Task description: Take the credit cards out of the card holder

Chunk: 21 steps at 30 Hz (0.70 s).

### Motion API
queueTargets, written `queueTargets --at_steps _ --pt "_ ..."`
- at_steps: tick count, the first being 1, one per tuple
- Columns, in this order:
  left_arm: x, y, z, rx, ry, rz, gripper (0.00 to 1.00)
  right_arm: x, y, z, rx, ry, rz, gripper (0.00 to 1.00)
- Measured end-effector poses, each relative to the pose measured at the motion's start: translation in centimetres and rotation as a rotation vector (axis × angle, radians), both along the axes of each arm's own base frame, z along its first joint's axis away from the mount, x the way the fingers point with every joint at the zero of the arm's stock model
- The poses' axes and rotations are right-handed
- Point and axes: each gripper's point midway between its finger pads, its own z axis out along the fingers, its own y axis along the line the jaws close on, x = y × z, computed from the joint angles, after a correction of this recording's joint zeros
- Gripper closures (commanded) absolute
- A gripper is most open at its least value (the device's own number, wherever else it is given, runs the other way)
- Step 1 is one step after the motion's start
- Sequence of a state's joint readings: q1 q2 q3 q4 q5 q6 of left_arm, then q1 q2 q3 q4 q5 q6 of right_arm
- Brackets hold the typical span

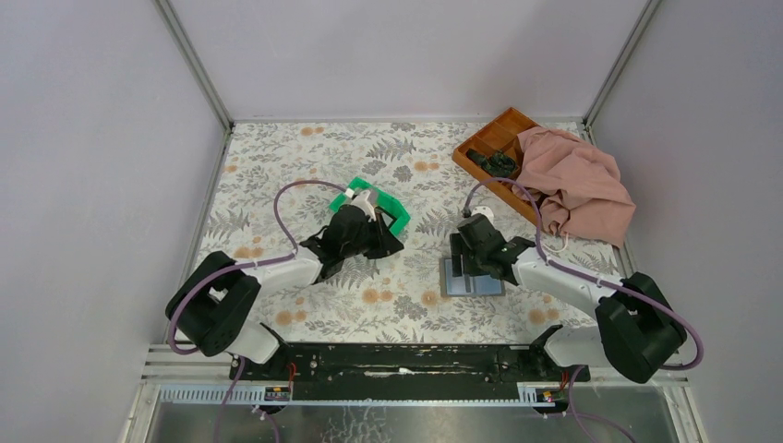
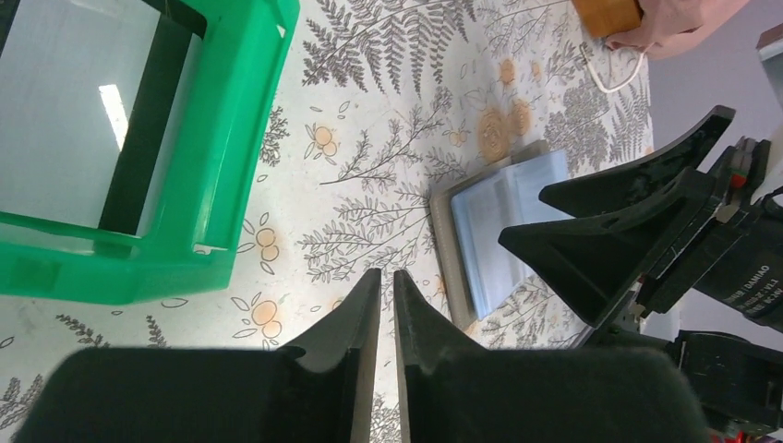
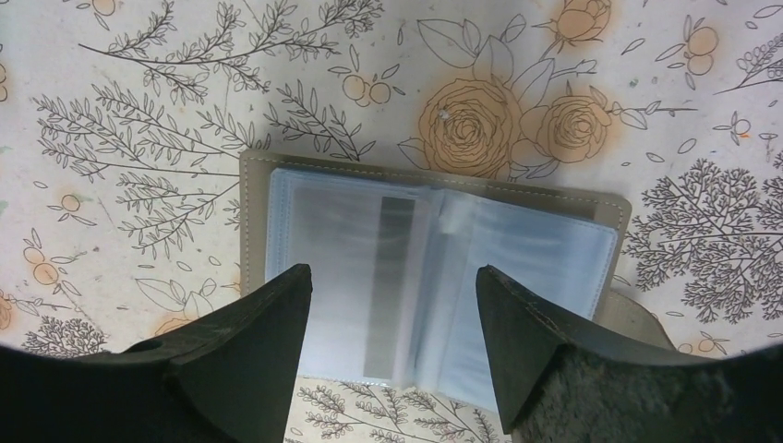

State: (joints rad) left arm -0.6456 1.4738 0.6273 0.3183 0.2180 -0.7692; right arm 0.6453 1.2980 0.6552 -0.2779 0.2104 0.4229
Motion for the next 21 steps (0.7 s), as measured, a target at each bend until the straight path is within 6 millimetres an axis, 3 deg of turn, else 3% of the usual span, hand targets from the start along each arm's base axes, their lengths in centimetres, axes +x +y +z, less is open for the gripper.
queueTargets --at_steps 10,21 --pt "-0.2 1.3 -1.1 0.033 0.015 0.005 0.83 0.0 1.6 0.3 -0.026 -0.001 0.023 0.22" --pt "-0.6 1.8 -1.7 0.041 0.027 0.003 0.83 -0.5 1.9 -0.8 -0.047 0.030 0.026 0.27"
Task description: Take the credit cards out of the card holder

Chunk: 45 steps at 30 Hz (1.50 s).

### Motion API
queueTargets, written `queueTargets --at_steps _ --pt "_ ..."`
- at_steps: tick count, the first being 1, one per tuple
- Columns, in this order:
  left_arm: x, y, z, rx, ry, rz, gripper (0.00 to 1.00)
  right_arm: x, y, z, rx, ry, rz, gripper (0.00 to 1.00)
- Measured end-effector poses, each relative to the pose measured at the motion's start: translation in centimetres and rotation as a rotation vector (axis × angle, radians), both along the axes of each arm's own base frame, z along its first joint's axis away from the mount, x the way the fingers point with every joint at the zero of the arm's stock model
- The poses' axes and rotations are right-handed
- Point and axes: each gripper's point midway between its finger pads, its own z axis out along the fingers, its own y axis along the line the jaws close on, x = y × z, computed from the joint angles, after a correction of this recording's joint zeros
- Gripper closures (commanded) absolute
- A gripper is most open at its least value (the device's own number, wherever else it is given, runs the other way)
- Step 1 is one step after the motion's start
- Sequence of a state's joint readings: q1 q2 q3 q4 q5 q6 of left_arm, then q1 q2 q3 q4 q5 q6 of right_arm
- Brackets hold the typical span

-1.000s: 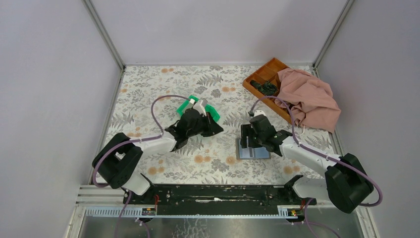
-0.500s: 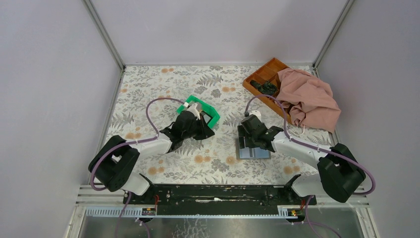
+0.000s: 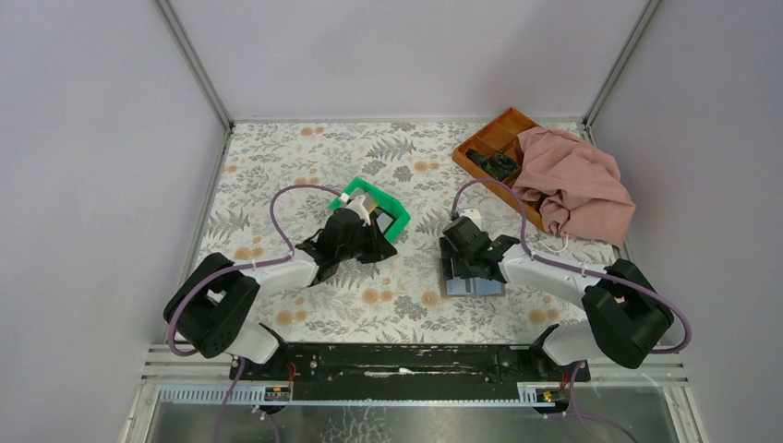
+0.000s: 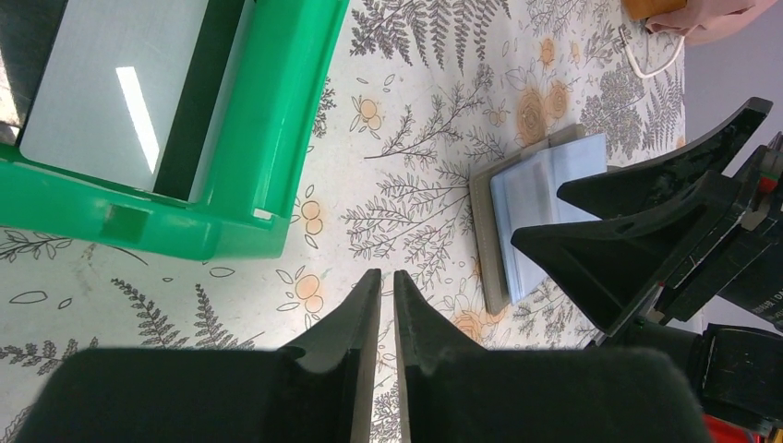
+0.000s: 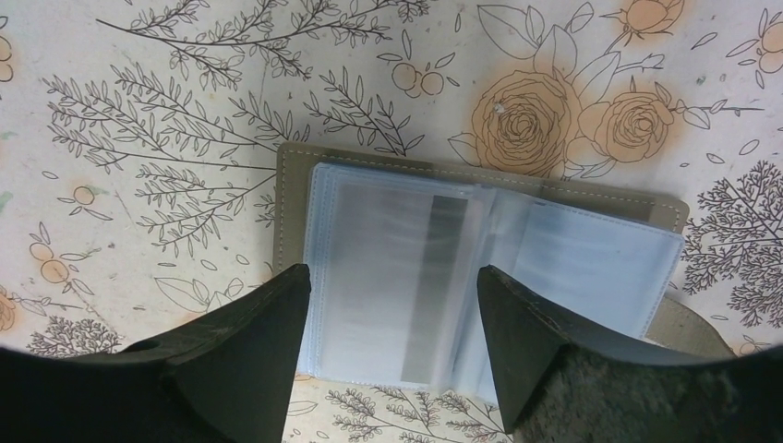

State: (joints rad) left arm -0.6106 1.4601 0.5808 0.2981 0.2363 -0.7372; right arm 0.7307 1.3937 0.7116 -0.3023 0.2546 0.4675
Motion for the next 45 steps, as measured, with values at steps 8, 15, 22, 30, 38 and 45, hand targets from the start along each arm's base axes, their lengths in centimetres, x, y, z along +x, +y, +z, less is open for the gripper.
queueTargets --at_steps 8,15,22,30,38,45 --pt "-0.4 0.2 -0.4 -0.002 0.015 -0.009 0.83 0.1 -0.2 -0.5 -0.024 0.005 -0.010 0.30" --pt "-0.5 0.3 -0.5 -0.003 0.020 -0.010 0.83 0.1 -0.3 -0.9 -0.032 0.012 -0.018 0.31" --pt "-0.7 0.3 -0.8 -0.005 0.027 -0.016 0.84 0.4 0.0 -1.0 -0.025 0.005 -0.021 0.28" --pt "-0.7 0.5 -1.1 -0.005 0.033 -0.015 0.84 0.6 0.2 -1.2 -0.022 0.004 -0.022 0.26" --pt "-0.9 0.4 -1.2 -0.009 0.040 -0.025 0.84 0.4 0.3 -1.0 -0.029 0.010 -0.017 0.26" --pt "-1.2 0.6 -1.6 -0.005 0.048 -0.027 0.84 0.2 0.2 -0.9 -0.057 0.015 -0.013 0.29"
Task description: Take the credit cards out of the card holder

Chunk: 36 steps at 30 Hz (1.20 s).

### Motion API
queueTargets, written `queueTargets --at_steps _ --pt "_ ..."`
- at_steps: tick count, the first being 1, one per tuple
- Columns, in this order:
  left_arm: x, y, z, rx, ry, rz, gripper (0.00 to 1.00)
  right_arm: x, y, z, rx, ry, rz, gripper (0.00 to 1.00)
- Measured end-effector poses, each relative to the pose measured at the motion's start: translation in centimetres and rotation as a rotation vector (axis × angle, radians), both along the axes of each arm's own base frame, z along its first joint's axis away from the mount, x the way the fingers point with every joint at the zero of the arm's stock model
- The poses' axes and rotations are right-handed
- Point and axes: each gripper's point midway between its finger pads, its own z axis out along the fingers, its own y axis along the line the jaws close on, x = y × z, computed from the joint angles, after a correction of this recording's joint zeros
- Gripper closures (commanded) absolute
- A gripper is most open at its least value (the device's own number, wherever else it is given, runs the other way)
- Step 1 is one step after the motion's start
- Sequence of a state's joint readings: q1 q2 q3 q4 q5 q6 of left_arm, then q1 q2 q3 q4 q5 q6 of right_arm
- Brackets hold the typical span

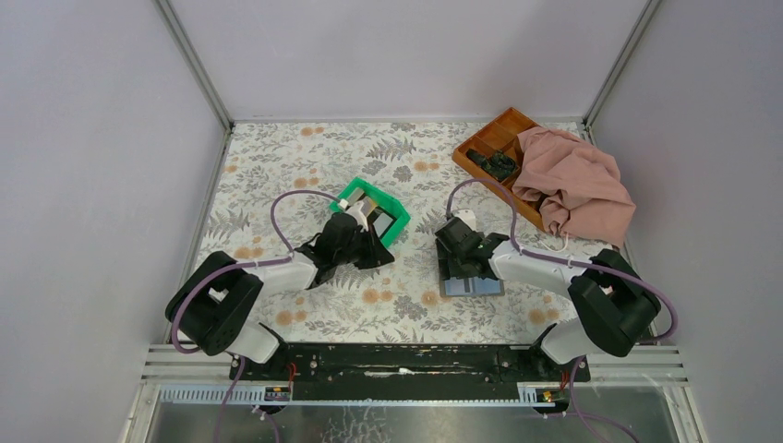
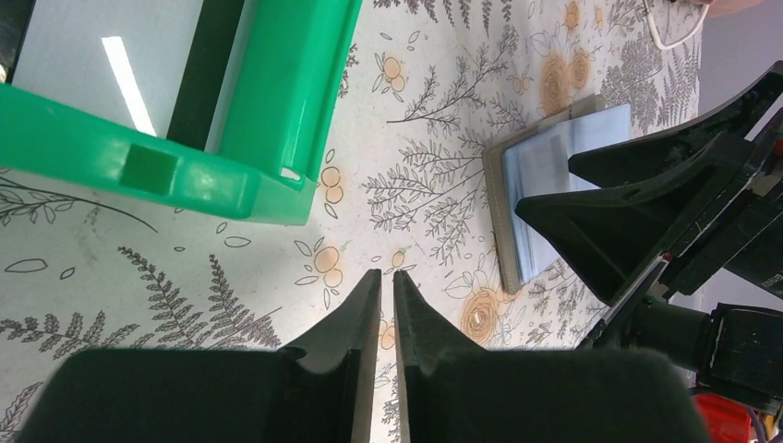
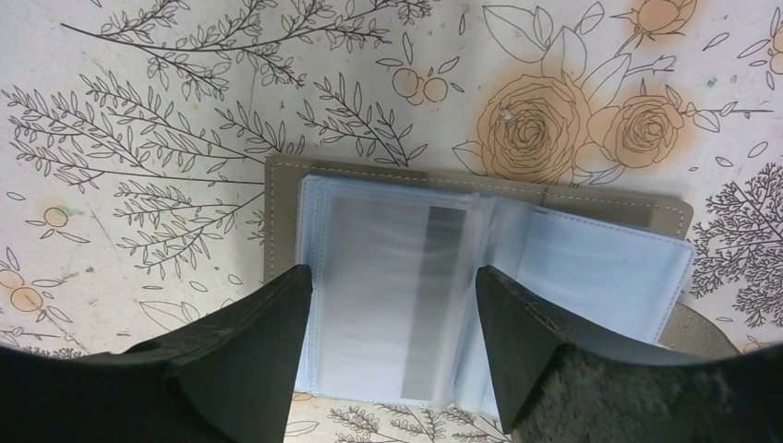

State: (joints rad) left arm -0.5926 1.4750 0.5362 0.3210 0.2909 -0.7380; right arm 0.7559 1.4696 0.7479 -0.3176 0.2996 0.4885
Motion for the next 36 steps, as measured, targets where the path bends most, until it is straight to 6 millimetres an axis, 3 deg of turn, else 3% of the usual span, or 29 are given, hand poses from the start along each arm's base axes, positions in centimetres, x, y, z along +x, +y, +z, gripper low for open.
queueTargets --at_steps 16,28,36 --pt "-0.22 0.25 0.07 -0.006 0.001 -0.001 0.84 0.17 0.41 -0.09 -0.070 0.000 -0.016 0.35" --pt "-0.25 0.26 0.04 -0.006 0.002 -0.001 0.84 0.25 0.42 -0.06 -0.059 -0.015 -0.041 0.72" --pt "-0.25 0.26 0.04 -0.006 0.002 -0.001 0.84 -0.13 0.86 0.02 -0.001 -0.023 -0.041 0.84"
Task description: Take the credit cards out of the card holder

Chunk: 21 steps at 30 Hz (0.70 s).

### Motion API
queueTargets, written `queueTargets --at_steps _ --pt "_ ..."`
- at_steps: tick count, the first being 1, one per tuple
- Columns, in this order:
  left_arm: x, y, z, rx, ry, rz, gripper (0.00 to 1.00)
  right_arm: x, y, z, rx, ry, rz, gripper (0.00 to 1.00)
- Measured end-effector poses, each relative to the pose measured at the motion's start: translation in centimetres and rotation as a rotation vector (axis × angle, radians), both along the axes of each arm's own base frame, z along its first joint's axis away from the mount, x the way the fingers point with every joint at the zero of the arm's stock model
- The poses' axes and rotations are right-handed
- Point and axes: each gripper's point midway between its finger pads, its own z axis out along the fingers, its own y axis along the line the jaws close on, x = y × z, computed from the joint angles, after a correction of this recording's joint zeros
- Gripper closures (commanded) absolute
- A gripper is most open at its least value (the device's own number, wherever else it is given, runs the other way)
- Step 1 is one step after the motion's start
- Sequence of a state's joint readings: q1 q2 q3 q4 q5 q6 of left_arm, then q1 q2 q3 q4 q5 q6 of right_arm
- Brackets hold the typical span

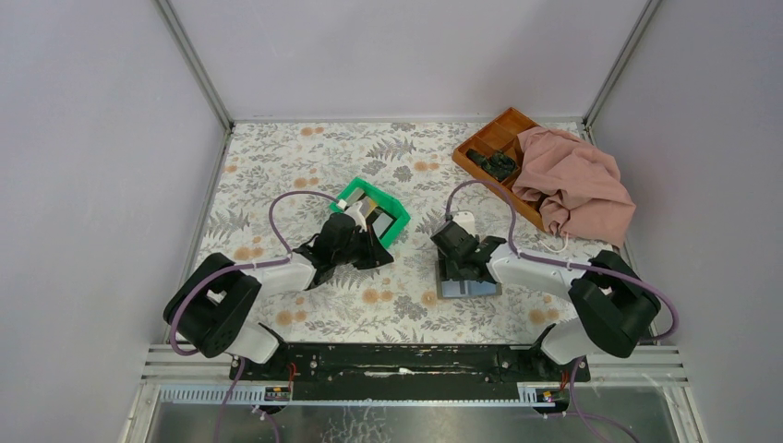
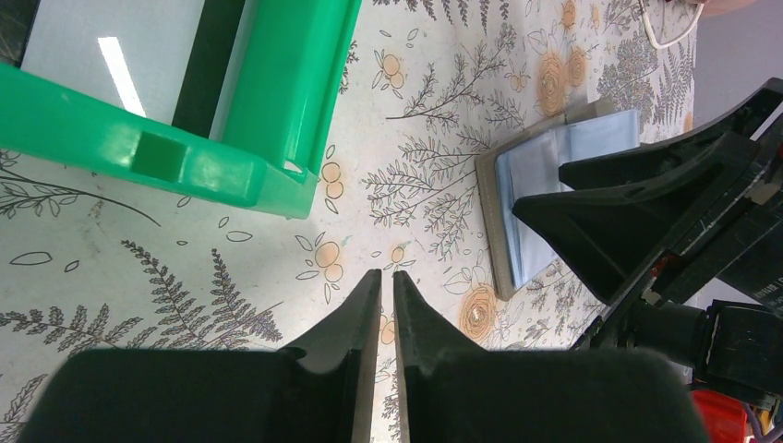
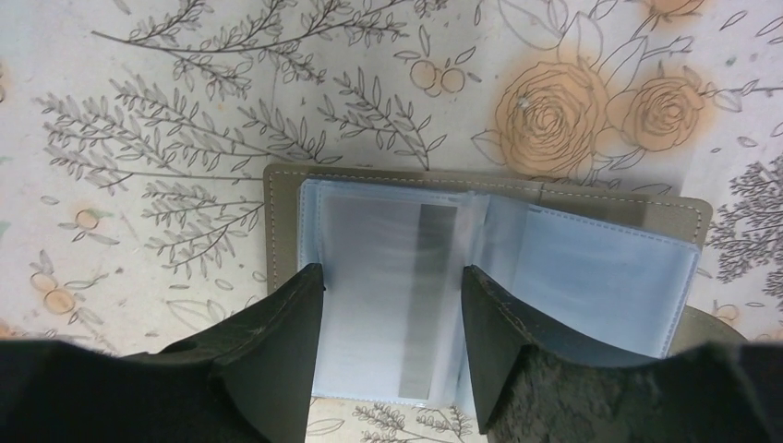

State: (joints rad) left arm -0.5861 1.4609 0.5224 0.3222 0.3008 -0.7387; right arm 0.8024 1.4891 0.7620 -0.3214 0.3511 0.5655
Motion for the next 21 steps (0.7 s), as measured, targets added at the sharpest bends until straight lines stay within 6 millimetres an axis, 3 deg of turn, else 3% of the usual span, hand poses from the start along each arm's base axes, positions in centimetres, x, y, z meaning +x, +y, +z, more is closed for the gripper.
queueTargets --at_steps 18,19,21 --pt "0.2 -0.4 0.3 -0.022 -0.009 -0.005 0.84 -1.1 1.8 1.8 0.189 -0.021 0.023 0.88" --pt "0.2 -0.4 0.3 -0.024 -0.010 -0.005 0.84 -1.1 1.9 1.8 0.198 -0.019 0.026 0.83" --pt "0.3 -0.5 0.4 -0.028 -0.014 -0.006 0.84 -1.3 2.0 1.7 0.209 -0.016 0.029 0.60"
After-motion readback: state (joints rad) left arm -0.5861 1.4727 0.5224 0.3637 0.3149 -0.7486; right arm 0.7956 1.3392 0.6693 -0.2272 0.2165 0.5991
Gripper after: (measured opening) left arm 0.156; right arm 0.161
